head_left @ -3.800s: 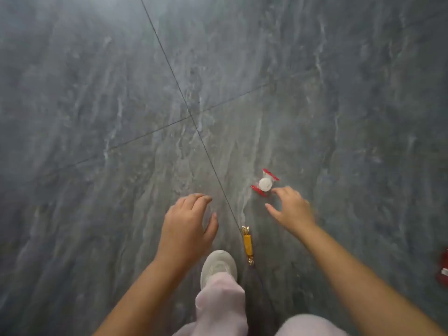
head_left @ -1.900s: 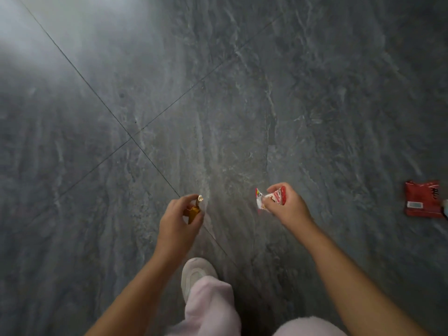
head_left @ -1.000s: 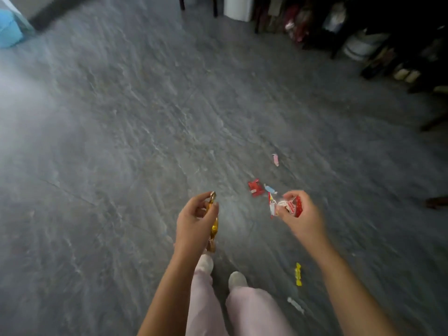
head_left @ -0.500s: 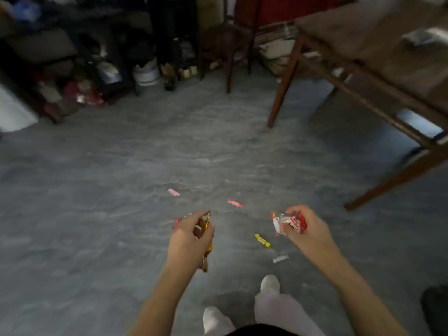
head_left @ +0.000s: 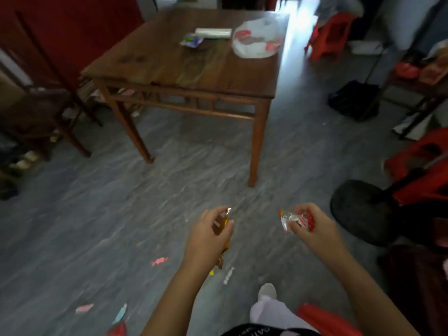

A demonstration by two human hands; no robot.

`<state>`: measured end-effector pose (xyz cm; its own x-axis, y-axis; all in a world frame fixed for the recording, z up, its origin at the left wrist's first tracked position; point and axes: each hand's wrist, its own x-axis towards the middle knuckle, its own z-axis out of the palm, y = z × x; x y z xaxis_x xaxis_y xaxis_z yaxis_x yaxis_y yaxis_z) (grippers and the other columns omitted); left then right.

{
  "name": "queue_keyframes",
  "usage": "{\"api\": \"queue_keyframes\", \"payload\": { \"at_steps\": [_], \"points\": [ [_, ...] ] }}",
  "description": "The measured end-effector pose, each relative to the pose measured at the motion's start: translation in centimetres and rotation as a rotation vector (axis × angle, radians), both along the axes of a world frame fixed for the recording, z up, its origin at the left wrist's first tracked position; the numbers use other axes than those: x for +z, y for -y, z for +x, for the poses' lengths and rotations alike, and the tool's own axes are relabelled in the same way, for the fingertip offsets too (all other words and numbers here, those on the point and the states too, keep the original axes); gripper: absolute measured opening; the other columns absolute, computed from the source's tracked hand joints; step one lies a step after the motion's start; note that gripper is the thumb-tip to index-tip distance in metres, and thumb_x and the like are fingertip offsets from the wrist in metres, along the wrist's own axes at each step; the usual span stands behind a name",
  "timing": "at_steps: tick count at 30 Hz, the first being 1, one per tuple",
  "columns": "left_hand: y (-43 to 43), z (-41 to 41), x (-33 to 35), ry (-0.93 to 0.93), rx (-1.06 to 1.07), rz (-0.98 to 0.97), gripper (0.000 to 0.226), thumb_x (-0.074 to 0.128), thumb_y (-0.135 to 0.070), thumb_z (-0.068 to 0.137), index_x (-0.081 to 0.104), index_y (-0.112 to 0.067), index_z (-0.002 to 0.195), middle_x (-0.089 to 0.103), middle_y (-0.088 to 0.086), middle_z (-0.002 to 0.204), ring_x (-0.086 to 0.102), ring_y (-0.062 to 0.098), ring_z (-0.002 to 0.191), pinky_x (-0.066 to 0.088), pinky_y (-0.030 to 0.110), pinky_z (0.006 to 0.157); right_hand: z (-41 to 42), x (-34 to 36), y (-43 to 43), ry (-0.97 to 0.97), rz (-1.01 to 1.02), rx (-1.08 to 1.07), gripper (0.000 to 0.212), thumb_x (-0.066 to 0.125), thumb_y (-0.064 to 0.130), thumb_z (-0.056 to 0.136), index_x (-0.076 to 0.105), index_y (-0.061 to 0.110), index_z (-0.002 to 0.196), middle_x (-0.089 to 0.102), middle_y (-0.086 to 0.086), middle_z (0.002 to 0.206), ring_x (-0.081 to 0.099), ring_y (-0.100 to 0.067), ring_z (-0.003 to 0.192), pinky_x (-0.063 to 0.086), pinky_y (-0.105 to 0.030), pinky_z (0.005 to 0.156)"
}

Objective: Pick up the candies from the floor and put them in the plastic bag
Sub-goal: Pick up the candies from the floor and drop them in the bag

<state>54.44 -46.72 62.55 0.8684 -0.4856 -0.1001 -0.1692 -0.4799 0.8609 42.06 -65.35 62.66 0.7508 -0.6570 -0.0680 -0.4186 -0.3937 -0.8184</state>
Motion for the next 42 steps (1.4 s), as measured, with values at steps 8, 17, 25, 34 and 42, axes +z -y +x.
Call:
{"api": "queue_keyframes", "payload": {
  "at_steps": [8, 17, 25, 34, 42],
  "points": [
    [19.0, 2.1, 0.9, 0.024, -0.289, 0.037, 0.022, 0.063, -0.023, 0.082, 0.058, -0.034, 0.100, 0.054, -0.006, 0.071, 0.055, 0.015, 0.056, 0.045, 0.031, 0.051, -1.6, 0.5, 16.4, -0.005, -0.057, -0.238, 0.018, 0.070, 0.014, 0.073, 0.055, 0.017, 0.083, 0.061, -0.003, 0.080, 0.056, -0.016, 0.071, 0.039, -0.013, 0.063],
    [32.5, 10.0, -0.8, 0.084, -0.411, 0.091, 0.021, 0.065, -0.020, 0.081, 0.062, -0.025, 0.101, 0.053, -0.010, 0.071, 0.052, 0.005, 0.058, 0.043, 0.018, 0.058, 3.9, -1.6, 27.0, -0.037, -0.020, -0.341, 0.021, 0.072, 0.013, 0.072, 0.055, 0.020, 0.082, 0.062, -0.001, 0.081, 0.057, -0.008, 0.072, 0.039, -0.006, 0.064],
    [47.0, 22.9, 0.5, 0.206, -0.502, 0.053, 0.024, 0.065, -0.021, 0.081, 0.061, -0.023, 0.105, 0.053, -0.013, 0.079, 0.052, 0.000, 0.069, 0.040, 0.012, 0.063, 16.3, 2.0, 40.6, -0.033, -0.073, -0.334, 0.019, 0.070, 0.012, 0.073, 0.055, 0.018, 0.083, 0.061, 0.000, 0.078, 0.057, -0.007, 0.071, 0.039, -0.007, 0.063],
    [61.4, 30.1, 1.0, 0.162, -0.489, 0.043, 0.025, 0.063, -0.022, 0.081, 0.060, -0.025, 0.106, 0.057, -0.006, 0.087, 0.053, 0.001, 0.074, 0.047, 0.022, 0.068, 25.5, 1.5, 54.1, -0.017, -0.037, -0.309, 0.020, 0.070, 0.014, 0.074, 0.056, 0.018, 0.087, 0.063, -0.005, 0.086, 0.058, -0.013, 0.076, 0.042, -0.012, 0.065],
    [74.5, 34.7, 1.7, 0.232, -0.299, 0.076, 0.024, 0.065, -0.022, 0.080, 0.061, -0.025, 0.104, 0.057, -0.006, 0.082, 0.053, 0.004, 0.070, 0.046, 0.023, 0.067, 34.7, 1.9, 70.6, 0.097, -0.030, -0.187, 0.021, 0.072, 0.016, 0.072, 0.055, 0.020, 0.084, 0.061, -0.001, 0.079, 0.055, -0.008, 0.067, 0.038, -0.007, 0.057]
  ]
}}
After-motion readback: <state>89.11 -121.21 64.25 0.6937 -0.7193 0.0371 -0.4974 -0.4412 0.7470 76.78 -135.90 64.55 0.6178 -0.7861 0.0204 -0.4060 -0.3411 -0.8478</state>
